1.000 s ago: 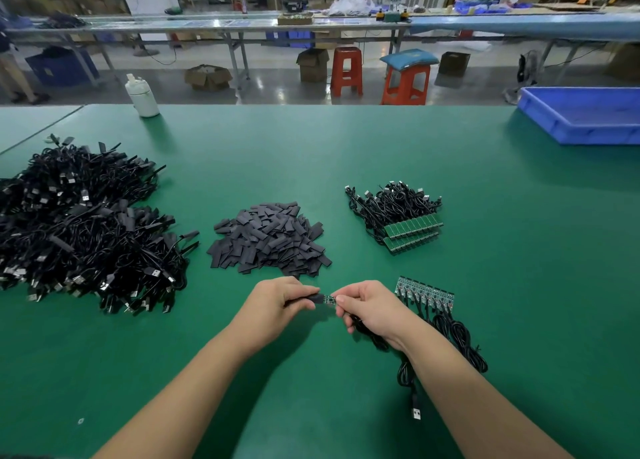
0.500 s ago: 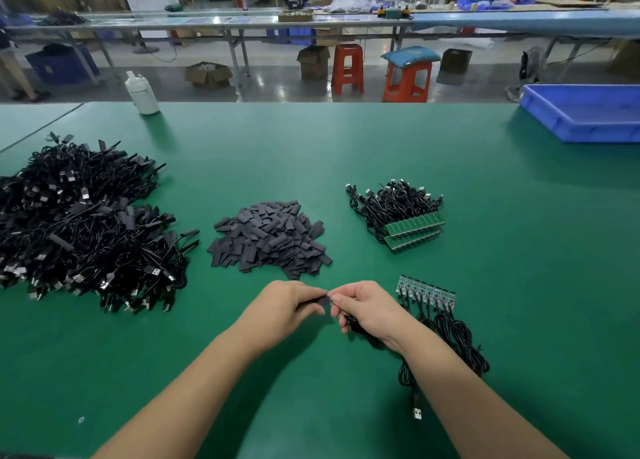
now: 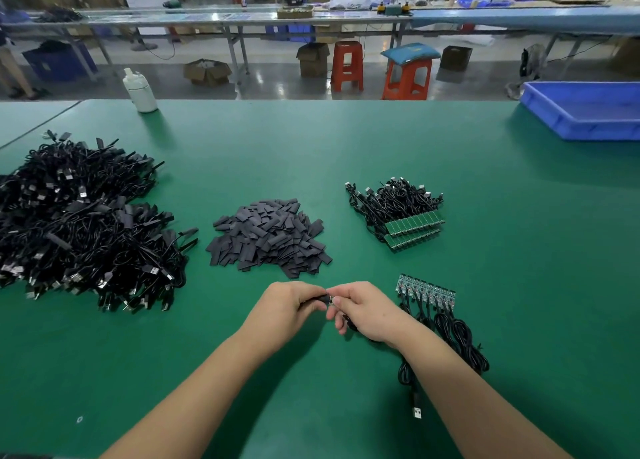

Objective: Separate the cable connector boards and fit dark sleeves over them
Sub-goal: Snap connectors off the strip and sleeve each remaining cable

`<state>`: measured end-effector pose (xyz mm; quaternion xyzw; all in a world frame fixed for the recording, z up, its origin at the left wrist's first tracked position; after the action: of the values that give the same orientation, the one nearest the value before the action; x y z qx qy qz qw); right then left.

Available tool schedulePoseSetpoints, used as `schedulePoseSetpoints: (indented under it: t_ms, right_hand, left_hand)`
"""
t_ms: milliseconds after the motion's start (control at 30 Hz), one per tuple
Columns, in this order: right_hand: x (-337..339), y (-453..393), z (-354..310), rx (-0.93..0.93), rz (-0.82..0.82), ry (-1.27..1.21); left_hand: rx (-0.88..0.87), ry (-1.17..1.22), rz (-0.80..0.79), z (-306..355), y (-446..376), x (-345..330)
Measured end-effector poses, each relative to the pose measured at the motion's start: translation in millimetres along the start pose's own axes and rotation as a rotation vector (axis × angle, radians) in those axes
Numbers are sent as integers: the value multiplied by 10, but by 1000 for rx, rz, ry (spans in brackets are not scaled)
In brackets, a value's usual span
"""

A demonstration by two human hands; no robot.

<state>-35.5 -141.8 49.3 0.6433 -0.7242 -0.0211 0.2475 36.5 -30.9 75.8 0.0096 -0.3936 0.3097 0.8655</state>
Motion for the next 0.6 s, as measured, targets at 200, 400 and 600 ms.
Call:
schedulePoseSetpoints:
  t_ms: [200,400,600]
  right_hand:
    - [5,-6,23,-6,6,87]
    - [24,1,-14,-25,-13,121]
    - [32,3,38,-45,-7,55]
  left_hand:
    - [-30,-14,1,56,40,-41]
    - [-79,3,38,115,106,-25]
    - [-89,-66,70,118,133,-27]
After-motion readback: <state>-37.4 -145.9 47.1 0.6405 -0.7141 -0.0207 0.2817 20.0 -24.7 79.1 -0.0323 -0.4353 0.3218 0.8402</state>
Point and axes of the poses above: each hand's wrist, its own y-axis away from the middle knuckle, its own x-axis out of the back of the hand, z = x × y, the point moved 7 cm from there along -y, towards the middle knuckle, and after that the axes turned 7 degrees about y, right-handed, at the moved point
